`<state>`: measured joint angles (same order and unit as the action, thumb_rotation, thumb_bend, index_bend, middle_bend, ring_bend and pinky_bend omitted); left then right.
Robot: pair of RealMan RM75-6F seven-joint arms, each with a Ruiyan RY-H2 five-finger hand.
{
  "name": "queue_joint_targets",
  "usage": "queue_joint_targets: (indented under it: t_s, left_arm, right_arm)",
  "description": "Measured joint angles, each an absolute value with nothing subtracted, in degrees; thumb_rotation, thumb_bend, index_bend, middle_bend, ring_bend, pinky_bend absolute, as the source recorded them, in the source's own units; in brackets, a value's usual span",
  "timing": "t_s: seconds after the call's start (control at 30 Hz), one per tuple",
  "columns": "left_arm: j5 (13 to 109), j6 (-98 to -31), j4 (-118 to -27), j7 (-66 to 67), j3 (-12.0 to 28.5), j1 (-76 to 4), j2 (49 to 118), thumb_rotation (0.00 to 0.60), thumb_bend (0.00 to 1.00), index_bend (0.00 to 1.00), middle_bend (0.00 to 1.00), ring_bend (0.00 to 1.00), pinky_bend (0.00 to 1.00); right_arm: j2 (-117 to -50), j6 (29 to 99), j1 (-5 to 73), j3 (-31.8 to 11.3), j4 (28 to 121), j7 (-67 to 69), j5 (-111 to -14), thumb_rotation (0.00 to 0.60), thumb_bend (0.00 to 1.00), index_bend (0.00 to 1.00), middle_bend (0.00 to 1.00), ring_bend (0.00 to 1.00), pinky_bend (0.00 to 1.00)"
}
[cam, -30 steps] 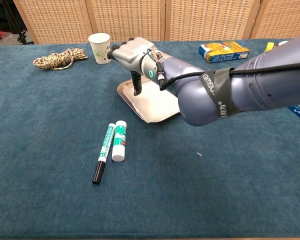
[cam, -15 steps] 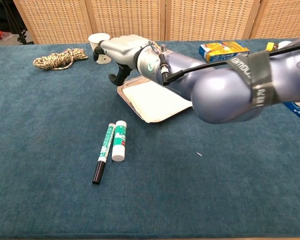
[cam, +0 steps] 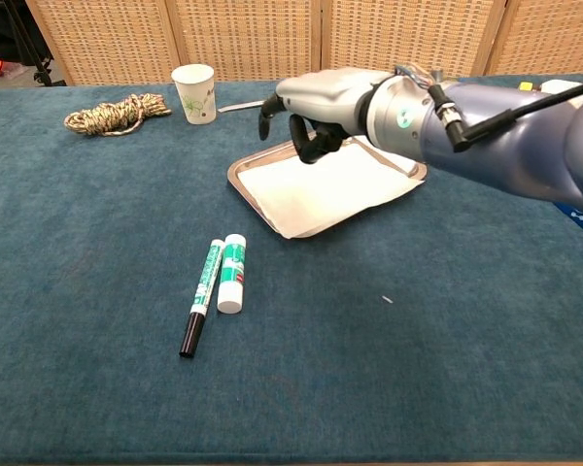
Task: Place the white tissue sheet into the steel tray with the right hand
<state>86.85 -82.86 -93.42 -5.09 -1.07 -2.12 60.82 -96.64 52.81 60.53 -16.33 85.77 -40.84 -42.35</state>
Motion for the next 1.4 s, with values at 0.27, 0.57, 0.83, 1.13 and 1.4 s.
queue_joint_targets:
  t_s: [0.27, 0.57, 0.83, 1.13, 1.4]
  left_arm:
    - [86.6, -82.6, -93.5, -4.7, -1.1, -2.3, 60.9, 0.600, 0.00, 0.00, 0.00, 0.00, 0.00]
    - [85.8, -82.1, -93.5, -4.4, -0.8, -2.5, 61.0, 0.600, 0.00, 0.00, 0.00, 0.00, 0.00]
    - [85.5, -82.1, -93.4, -4.7, -0.7, -2.5, 61.0, 0.600, 0.00, 0.00, 0.00, 0.00, 0.00]
    - [85.1, -81.7, -93.4, -4.6, -0.6, -2.7, 61.0, 0.600, 0.00, 0.00, 0.00, 0.00, 0.00]
    - [84.9, -81.7, -93.4, -4.5, -0.5, -2.7, 61.0, 0.600, 0.00, 0.00, 0.00, 0.00, 0.00]
  right_arm:
    - [-96.3, 53.7, 60.2, -13.1, 84.9, -43.7, -35.2, 0.600, 1.00, 0.24, 0.13, 0.00, 0.00]
    - [-98.5, 53.2, 61.0, -11.6, 81.9, -44.1, -34.0, 0.600, 1.00, 0.24, 0.13, 0.00, 0.00]
    - [-100.8, 52.7, 61.3, -10.5, 78.7, -44.0, -33.4, 0.600, 1.00, 0.24, 0.13, 0.00, 0.00]
    - [-102.2, 51.6, 61.1, -9.9, 75.3, -43.3, -33.3, 0.600, 1.00, 0.24, 0.13, 0.00, 0.00]
    - [-103.8, 50.9, 61.2, -9.5, 71.2, -43.0, -34.6, 0.600, 1.00, 0.24, 0.13, 0.00, 0.00]
